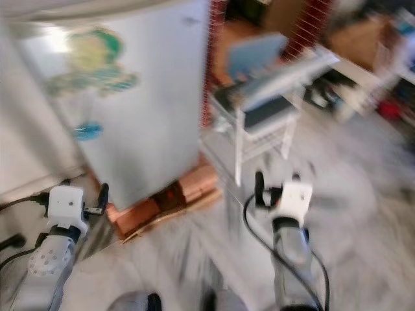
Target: Restocking fridge
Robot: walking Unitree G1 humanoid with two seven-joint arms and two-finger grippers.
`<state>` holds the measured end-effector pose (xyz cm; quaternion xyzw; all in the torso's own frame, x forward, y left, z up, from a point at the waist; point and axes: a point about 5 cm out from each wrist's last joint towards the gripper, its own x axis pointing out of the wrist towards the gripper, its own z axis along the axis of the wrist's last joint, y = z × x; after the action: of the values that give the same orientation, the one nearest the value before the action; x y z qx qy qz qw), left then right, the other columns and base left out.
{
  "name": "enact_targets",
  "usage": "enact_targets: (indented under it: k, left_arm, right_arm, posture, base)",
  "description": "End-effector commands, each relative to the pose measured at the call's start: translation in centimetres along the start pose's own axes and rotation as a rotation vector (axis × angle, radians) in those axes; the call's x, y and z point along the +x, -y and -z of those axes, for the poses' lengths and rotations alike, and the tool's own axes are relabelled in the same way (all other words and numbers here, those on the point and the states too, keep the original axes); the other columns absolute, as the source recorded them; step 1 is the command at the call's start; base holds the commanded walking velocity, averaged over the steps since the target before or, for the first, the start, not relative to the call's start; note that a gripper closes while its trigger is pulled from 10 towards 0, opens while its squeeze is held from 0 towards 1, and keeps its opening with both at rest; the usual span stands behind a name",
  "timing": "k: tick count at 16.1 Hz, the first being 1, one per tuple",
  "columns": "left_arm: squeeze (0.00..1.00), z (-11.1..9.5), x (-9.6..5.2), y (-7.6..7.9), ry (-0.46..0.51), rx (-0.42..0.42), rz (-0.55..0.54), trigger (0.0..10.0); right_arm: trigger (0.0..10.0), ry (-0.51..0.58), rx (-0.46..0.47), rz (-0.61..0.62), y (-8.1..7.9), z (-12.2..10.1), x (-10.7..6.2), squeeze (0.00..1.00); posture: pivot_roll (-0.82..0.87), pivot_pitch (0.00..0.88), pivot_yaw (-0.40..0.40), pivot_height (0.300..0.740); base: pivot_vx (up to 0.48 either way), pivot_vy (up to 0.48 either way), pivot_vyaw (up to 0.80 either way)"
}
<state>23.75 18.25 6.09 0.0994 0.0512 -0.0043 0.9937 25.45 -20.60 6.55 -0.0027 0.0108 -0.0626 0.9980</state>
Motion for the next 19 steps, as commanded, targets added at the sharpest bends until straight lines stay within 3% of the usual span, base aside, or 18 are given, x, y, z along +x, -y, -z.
enact_targets:
  k: [1, 4, 16, 19]
  left_arm:
    - [0.0, 0.25, -0.29, -0.2, -0.014, 0.016, 0.009, 10.0]
    - [0.0, 0.35, -0.24, -0.43, -0.025, 0.014, -0.024, 10.0]
    - [0.0, 0.21, -0.18, -0.02, -0.009, -0.001, 0.007, 10.0]
    - [0.0, 0.1, -0.17, -0.02, 0.006, 0.007, 0.019, 10.0]
  right_arm:
    - [10.0, -0.009, 0.014, 0.013, 0.09, 0.19, -0.04, 0.0]
    - [10.0, -0.011, 0.017, 0.017, -0.02, 0.29, -0.08, 0.0]
    - [10.0, -0.005, 0.003, 0.007, -0.13, 0.24, 0.31, 0.0]
    - [10.0, -0.004, 0.006, -0.003, -0.32, 0.26, 0.39, 0.0]
  posture:
    - [0.11, 0.088, -0.043, 0.74]
    - [0.11, 0.086, -0.043, 0.74]
    - [0.12, 0.079, -0.056, 0.74]
    - [0.12, 0.079, -0.055, 0.74]
  base:
    - [0.0, 0.48, -0.67]
    - [0.0, 0.48, -0.27]
    - [0.0, 0.48, 0.0]
    - [0.0, 0.469, -0.8]
